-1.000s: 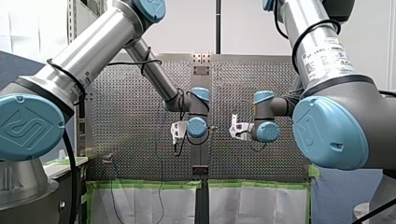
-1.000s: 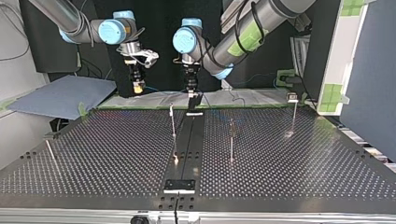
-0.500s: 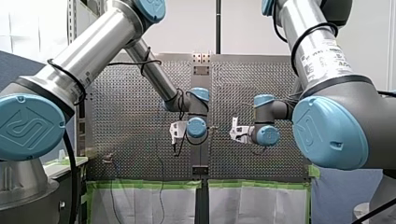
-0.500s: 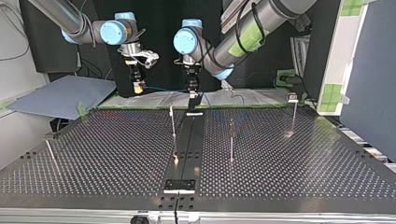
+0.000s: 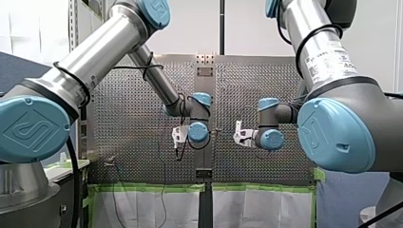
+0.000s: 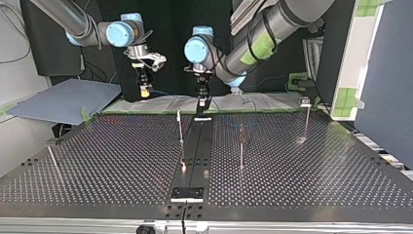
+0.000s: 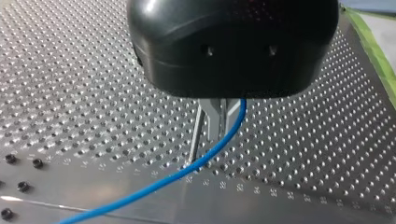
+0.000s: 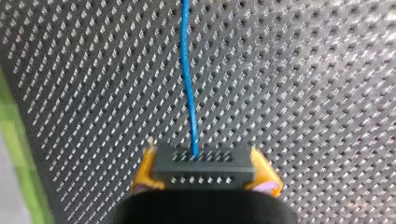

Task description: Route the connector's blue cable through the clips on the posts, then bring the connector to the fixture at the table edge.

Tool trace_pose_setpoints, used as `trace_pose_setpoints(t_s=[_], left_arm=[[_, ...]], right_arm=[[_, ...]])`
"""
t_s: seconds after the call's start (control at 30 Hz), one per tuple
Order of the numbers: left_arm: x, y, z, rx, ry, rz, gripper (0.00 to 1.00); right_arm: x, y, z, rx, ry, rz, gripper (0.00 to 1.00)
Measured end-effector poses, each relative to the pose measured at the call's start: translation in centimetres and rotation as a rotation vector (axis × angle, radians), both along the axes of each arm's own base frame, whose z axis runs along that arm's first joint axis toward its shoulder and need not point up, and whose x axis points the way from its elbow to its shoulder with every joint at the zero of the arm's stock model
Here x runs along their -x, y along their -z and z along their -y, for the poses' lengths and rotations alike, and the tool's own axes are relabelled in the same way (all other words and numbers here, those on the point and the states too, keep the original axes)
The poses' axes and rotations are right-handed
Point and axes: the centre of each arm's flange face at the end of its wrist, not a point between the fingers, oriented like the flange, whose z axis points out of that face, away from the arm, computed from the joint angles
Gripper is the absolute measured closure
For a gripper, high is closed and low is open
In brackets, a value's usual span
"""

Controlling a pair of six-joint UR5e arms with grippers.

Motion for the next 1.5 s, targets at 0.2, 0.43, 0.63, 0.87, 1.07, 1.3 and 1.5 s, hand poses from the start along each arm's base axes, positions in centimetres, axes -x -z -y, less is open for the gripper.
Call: trace_pose_setpoints(t_s=[0.2,0.43,0.63,0.87,1.07,1.3,1.5], left_arm=[[-0.23,-0.13,0.42,0.014,0.015,0.011,1.00],[-0.12,-0.30,0.88,0.013,0.025,0.028,1.00],[-0.27,-0.31,0.65,0.010,0.015,0.026,1.00],[-0.33,-0.28,0.42,0.006,0.006,0.021,1.00],[-0.31,-0.25,0.36,0.004,0.003,0.019,1.00],[-0.29,-0.21,0.31,0.001,0.003,0.015,1.00],[-0.28,-0.17,0.27,0.000,0.001,0.013,1.00]], right_arm=[[-0.04,-0.02,-0.02,0.001,-0.001,0.000,1.00],[-0.04,-0.02,-0.02,0.001,-0.001,0.000,1.00],[-0.04,-0.03,-0.02,0.001,-0.001,0.000,1.00],[-0.04,-0.02,-0.02,0.001,-0.001,0.000,1.00],[-0.04,-0.02,-0.02,0.001,-0.001,0.000,1.00],[-0.04,-0.03,-0.02,0.001,-0.001,0.000,1.00],[-0.04,-0.03,-0.02,0.001,-0.001,0.000,1.00]])
